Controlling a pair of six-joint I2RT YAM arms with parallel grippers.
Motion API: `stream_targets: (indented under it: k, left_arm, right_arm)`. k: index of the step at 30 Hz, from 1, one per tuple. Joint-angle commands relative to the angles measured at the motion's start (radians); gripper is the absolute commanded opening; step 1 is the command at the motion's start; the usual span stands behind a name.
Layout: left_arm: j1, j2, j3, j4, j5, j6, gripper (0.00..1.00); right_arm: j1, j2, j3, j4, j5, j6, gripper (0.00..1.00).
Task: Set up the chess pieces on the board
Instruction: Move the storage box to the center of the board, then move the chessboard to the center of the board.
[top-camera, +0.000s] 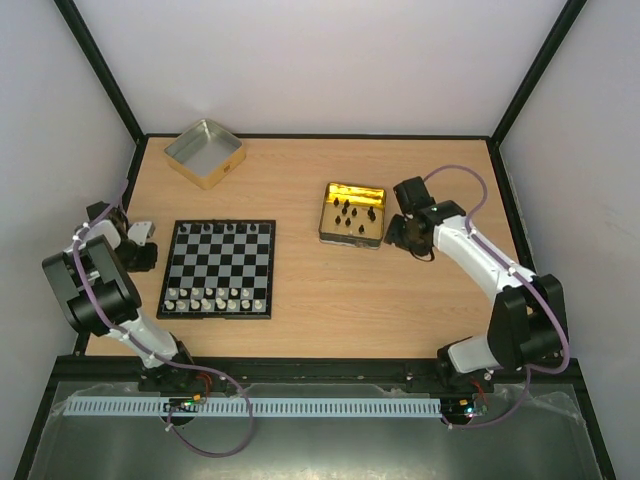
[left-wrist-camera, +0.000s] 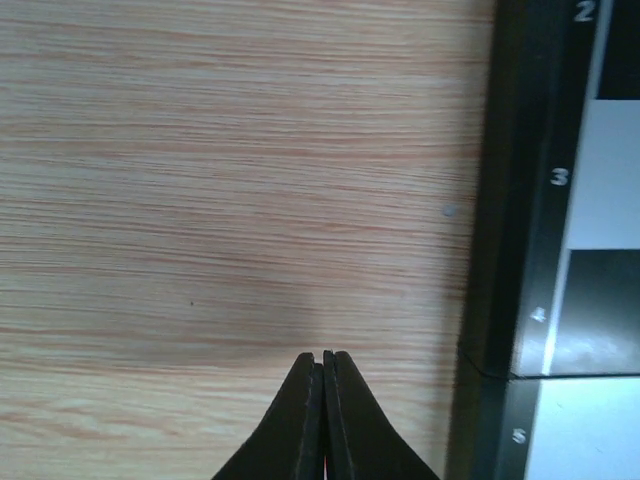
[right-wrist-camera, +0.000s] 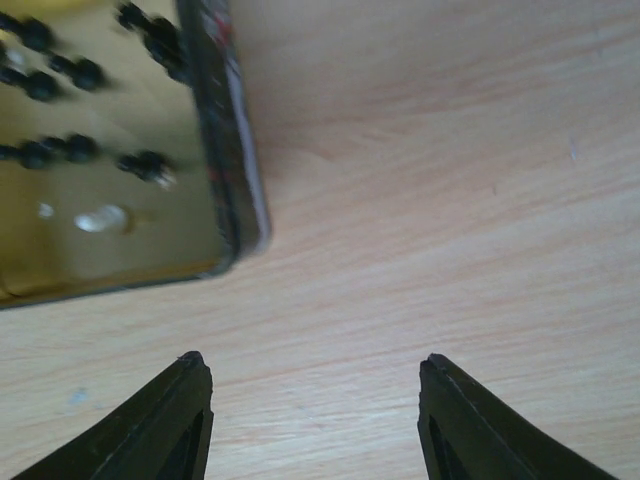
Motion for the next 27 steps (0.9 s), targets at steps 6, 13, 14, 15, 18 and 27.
stream_targets:
  k: [6, 13, 14, 15, 18, 27]
  left_arm:
    - [0.011, 0.071, -0.025, 0.096, -0.042, -0.02, 0.03]
    - [0.01, 0.104, -0.056, 0.133, -0.064, -0.027, 0.02]
    - [0.01, 0.109, -0.06, 0.141, -0.069, -0.028, 0.03]
    - [0.01, 0.113, -0.063, 0.145, -0.072, -0.028, 0.02]
    - [0.011, 0.12, -0.072, 0.154, -0.075, -0.029, 0.02]
    - [0.017, 0.13, -0.084, 0.178, -0.092, -0.031, 0.02]
  right_arm:
    - [-0.006, 0.103, 0.097, 0.001, -0.078, -0.027, 0.55]
    - [-0.006, 0.236, 0.149, 0.048, -0.112, -0.033, 0.54]
    - [-0.006, 0.252, 0.162, 0.051, -0.112, -0.036, 0.54]
    - [-0.006, 0.266, 0.175, 0.052, -0.111, -0.038, 0.54]
    - [-0.006, 0.303, 0.209, 0.053, -0.106, -0.041, 0.54]
    - [-0.005, 0.347, 0.22, 0.065, -0.085, -0.042, 0.52]
